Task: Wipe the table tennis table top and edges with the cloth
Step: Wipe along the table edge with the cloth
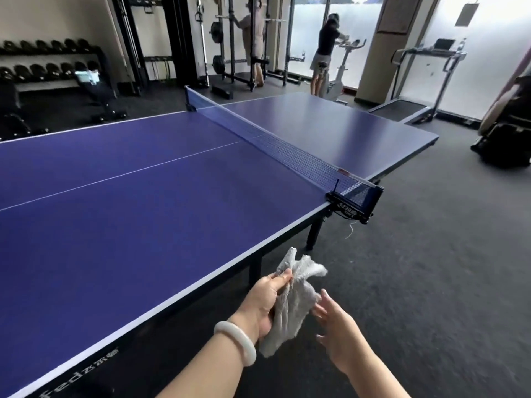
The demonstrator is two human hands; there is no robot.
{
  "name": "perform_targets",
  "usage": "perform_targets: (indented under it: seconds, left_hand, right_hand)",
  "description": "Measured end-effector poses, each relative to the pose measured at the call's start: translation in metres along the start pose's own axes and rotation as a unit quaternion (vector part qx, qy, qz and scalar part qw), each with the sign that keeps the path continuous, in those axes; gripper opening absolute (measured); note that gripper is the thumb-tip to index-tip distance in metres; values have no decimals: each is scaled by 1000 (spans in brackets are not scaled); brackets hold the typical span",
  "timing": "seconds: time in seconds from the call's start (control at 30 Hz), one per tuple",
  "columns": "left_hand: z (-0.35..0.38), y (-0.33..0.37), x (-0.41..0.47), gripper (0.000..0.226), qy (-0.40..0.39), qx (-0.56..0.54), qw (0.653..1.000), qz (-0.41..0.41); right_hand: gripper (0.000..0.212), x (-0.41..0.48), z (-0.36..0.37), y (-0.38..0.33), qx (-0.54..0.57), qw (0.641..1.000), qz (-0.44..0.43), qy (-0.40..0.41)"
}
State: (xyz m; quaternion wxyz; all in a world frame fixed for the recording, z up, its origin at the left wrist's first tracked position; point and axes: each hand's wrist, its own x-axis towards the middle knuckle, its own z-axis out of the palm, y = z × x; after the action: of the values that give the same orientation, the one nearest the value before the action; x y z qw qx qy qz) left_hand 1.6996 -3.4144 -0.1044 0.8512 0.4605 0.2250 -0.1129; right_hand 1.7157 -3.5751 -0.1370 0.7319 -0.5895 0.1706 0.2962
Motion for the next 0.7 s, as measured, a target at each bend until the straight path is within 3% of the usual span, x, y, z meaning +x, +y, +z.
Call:
perform_targets:
  seconds: [0.1,0.2,0.27,0.37,0.4,0.47,0.53,0.6,0.67,0.7]
  left_hand:
    - [13,-3,-5,28,7,-12,1000,-6]
    - [14,-10,-10,29,38,21,999,-9]
    - [9,-14,-18,29,54,132,990,6]
    - [1,-5,-31,34,98,394,909,92]
    - [0,2,-34,34,110,419,892,127]
    - [-2,19,-42,32,47,339,922,181]
    - [-11,28,-41,42,-30,214,960,177]
    - [-29,23,-36,40,41,224,965,132]
    - [-50,2,-30,29,197,336,920,44]
    - [-56,-9,-29,27,232,348,908,-2]
  right_hand:
    - [52,-8,-15,-1,-5,993,40,-111]
    - [53,-14,-33,-1,15,993,-9,-116]
    - [49,-18,-41,-3,38,992,-31,-114]
    - [36,-26,-46,-15,34,992,-73,-100]
    - [30,-28,-46,-23,27,991,-92,-98]
    - [19,-31,-49,-40,39,983,-141,-107]
    - [9,-29,-56,-53,46,976,-182,-115]
    - [11,-20,-67,-42,-56,987,-142,-41]
    - [13,-9,-78,-13,-192,980,-5,58]
    - [14,-5,-80,-2,-208,974,58,68]
